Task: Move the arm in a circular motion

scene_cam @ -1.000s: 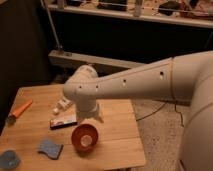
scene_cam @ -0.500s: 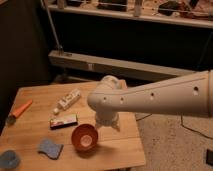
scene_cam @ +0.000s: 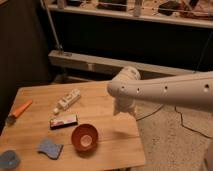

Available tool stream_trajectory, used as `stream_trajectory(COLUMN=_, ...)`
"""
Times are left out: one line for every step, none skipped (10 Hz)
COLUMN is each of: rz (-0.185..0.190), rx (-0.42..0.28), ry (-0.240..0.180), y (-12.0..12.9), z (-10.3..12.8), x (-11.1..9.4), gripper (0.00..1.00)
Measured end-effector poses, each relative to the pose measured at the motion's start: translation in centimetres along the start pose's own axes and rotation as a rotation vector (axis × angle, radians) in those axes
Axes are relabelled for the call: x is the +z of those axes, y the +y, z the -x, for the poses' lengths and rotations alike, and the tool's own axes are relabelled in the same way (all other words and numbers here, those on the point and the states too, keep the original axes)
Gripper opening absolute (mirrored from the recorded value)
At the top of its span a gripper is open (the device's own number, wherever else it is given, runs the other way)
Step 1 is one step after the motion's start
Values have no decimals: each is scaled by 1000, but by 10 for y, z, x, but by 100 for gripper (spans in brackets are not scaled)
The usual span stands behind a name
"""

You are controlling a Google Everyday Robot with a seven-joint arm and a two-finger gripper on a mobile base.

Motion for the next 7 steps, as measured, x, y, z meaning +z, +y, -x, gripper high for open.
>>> stream_trajectory(rz=-25, rx=-17, ry=-33, y=15, z=24, x=-5, gripper=65)
stream_trajectory(rz=-37, rx=-40, ry=-62, y=41, z=46, x=-14, gripper=65)
stream_trajectory(rz=-44, rx=-61, ry=-78, y=59, z=59, x=-21, gripper=65)
stream_trajectory(rz=-54, rx=-94, ry=-99, y=85, z=71, x=-29, gripper=65)
stream_trajectory(rz=-59, rx=-128, ry=-119, y=106, z=76, x=-36, gripper=65)
stream_trajectory(rz=-55, rx=-173, ry=-147, y=133, z=76, x=-46, gripper=65)
stream_trajectory(rz=-40, rx=-227, ry=-175, y=161, z=70, x=-56, gripper=65)
